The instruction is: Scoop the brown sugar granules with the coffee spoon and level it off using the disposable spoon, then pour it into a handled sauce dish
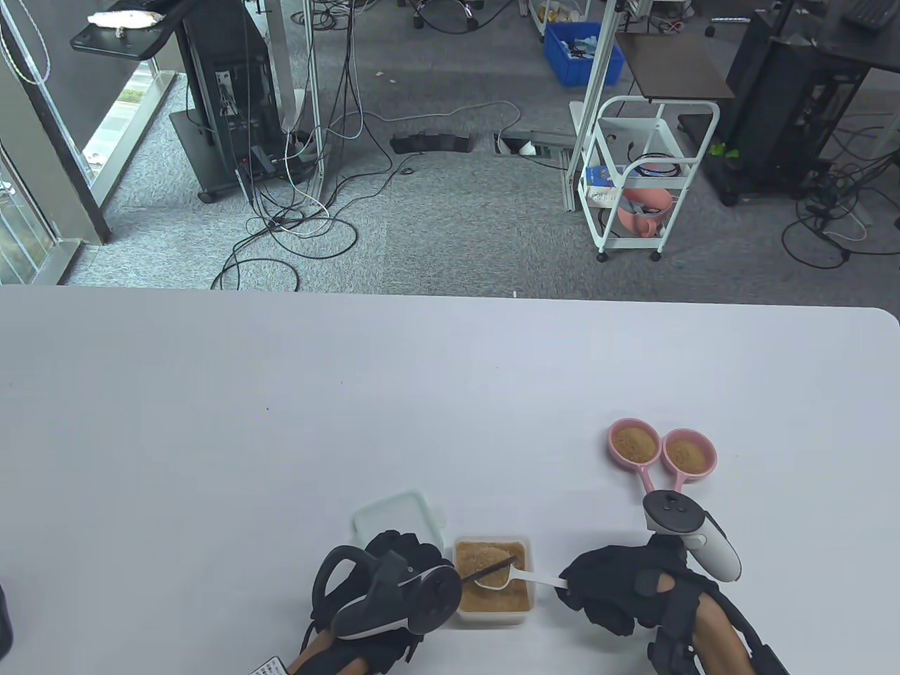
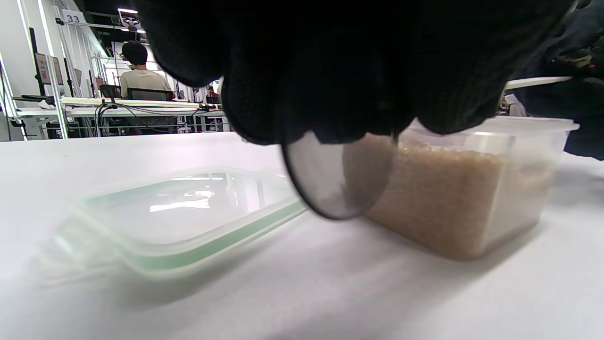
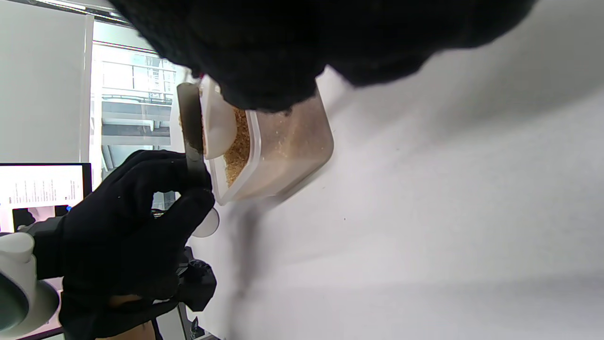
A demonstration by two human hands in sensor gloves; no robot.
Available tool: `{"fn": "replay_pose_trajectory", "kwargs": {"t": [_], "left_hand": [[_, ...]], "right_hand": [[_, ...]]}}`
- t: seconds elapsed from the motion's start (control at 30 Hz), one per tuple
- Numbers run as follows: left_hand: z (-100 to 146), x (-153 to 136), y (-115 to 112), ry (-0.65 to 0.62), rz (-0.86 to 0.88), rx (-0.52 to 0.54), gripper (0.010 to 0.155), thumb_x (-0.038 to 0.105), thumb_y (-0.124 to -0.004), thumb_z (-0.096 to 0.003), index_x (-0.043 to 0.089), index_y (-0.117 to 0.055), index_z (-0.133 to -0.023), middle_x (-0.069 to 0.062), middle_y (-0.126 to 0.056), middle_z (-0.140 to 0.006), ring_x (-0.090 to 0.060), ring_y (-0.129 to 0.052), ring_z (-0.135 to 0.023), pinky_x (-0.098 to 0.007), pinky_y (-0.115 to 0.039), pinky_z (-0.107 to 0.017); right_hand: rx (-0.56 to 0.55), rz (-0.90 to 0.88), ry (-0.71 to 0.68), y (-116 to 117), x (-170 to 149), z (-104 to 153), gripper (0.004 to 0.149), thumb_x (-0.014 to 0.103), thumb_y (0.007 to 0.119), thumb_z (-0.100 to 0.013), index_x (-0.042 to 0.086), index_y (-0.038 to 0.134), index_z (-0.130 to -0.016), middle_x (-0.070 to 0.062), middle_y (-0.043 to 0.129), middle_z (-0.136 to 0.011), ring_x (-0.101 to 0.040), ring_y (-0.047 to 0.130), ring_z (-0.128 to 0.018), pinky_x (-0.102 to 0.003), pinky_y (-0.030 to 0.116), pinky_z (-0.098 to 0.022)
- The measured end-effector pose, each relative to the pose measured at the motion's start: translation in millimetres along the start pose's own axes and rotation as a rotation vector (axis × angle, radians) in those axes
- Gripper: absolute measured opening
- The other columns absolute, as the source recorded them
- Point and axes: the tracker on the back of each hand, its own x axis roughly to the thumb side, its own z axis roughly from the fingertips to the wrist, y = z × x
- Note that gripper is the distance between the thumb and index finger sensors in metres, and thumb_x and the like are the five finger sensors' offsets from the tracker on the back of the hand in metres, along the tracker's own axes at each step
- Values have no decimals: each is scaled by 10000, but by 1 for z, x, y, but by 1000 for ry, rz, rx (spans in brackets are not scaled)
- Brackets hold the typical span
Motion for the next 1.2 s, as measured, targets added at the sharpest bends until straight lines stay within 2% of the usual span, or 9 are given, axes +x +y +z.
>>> {"fn": "replay_pose_trajectory", "kwargs": {"t": [1.2], "left_hand": [[-3,-18,-1,62,0,-4,400,571,-831,-409,398,-888,-765,165,-950,-750,-139,-993,-761,-456,-717,-746]], "right_hand": [[21,-5,-7,1,0,-1,435,370,786,-496,102,908,-816,-8,990,-417,-243,947,-184,-501,781,-374]]}}
